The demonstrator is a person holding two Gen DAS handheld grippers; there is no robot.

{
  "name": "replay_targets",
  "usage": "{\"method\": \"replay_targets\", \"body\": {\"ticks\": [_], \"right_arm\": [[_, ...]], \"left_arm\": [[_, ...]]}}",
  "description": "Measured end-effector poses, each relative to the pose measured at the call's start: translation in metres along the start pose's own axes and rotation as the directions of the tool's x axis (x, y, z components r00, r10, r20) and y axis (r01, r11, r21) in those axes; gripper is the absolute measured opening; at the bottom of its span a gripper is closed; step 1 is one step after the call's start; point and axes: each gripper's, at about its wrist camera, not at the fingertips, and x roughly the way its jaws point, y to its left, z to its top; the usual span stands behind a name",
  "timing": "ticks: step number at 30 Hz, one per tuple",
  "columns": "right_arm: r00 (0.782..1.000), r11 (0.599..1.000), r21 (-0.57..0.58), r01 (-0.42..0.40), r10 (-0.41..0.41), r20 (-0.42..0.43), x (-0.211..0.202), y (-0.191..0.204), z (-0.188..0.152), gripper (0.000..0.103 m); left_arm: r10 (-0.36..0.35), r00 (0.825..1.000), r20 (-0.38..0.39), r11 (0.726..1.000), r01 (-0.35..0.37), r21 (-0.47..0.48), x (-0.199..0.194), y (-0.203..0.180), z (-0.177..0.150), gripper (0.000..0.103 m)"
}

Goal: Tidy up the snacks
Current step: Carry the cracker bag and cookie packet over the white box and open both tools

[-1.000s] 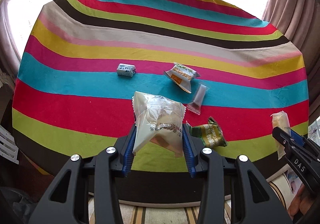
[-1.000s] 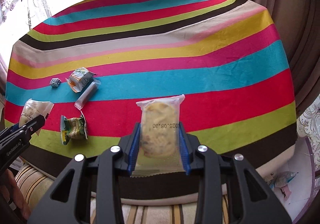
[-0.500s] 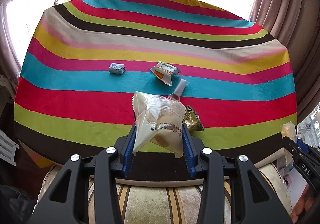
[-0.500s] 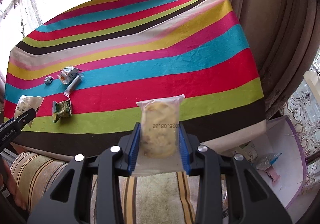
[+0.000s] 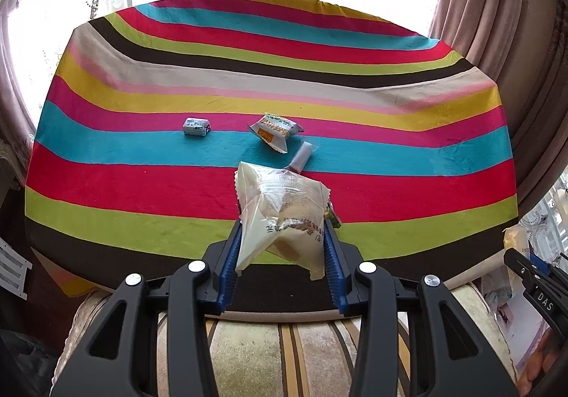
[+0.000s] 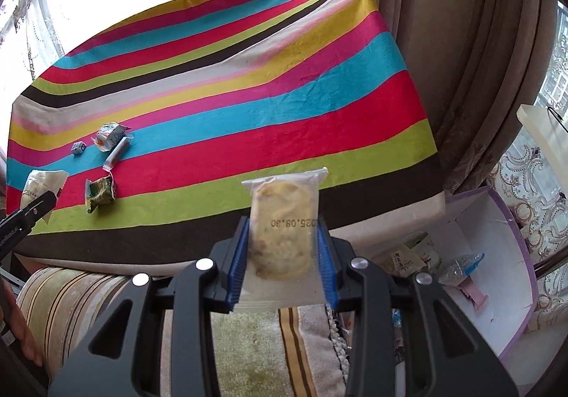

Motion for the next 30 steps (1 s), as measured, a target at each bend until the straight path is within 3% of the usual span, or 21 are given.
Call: {"method": "replay_targets", "body": {"ticks": [7,17,22,30], "right_arm": [[1.0,1.0,0.02,0.005,-0.005,0.007,-0.01,-0.018,-0.005,0.036],[0.997,0.993,0.093,0.073,-0.073,-0.003,-0.018,-0.079,-0.02,0.036],[0.989,0.98,0.135,0.146,-0.145,-0.023,-0.017,-0.12,-0.034,0.036],[0.969,0.953,0.175,0.248,-0.241,-0.062,-0.011,-0.17,-0.053,0.036]], "left_arm": [[-0.049,0.999,-0.001,0.998,0.049,0.034,-0.009,-0.022,-0.007,0.04],[-0.21,0.976,-0.054,0.97,0.215,0.113,-0.018,-0.09,-0.02,0.04],[-0.298,0.948,-0.116,0.933,0.314,0.173,-0.021,-0.139,-0.034,0.04],[-0.393,0.884,-0.253,0.857,0.452,0.248,-0.013,-0.22,-0.06,0.04]]}}
